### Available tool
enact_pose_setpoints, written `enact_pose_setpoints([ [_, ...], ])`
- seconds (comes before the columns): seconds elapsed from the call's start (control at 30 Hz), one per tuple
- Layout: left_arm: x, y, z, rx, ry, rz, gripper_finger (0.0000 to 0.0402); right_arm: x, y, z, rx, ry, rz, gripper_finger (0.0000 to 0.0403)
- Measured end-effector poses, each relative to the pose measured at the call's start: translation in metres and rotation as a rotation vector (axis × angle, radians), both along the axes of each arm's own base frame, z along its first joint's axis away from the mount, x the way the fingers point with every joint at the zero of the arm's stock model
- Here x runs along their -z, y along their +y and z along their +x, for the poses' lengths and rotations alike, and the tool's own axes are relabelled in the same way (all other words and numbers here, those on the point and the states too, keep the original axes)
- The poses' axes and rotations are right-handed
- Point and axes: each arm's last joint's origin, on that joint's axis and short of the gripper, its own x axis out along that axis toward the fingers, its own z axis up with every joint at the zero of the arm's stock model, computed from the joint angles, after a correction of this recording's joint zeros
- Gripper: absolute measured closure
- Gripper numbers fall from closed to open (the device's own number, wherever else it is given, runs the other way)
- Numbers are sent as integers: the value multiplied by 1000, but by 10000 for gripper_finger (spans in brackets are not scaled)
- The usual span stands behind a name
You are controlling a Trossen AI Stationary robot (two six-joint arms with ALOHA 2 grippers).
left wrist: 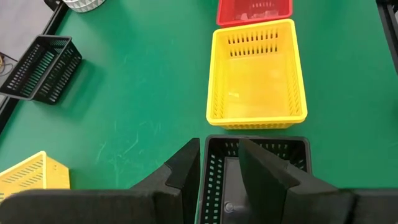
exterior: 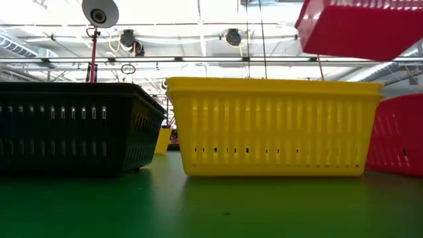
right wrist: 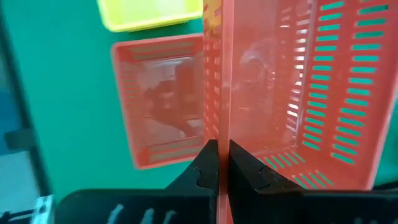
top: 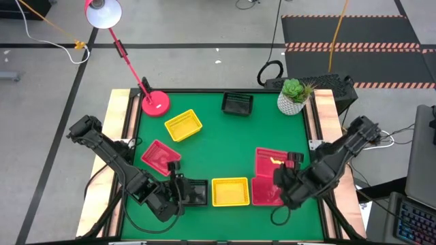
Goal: Stack baskets by color
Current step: Stack the top right red bin on top of the bottom right red bin
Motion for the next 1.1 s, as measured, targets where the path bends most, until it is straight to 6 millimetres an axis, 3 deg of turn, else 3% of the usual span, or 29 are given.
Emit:
enact_pose_setpoints([
  [0.63, -1, -1, 1, 13, -12, 1, 289, 4, 31, -6, -9, -18, 60, 399],
  [1.1, -1, 0, 2, 32, -4, 25, 289, 11, 50, 5, -41, -77, 158, 399],
])
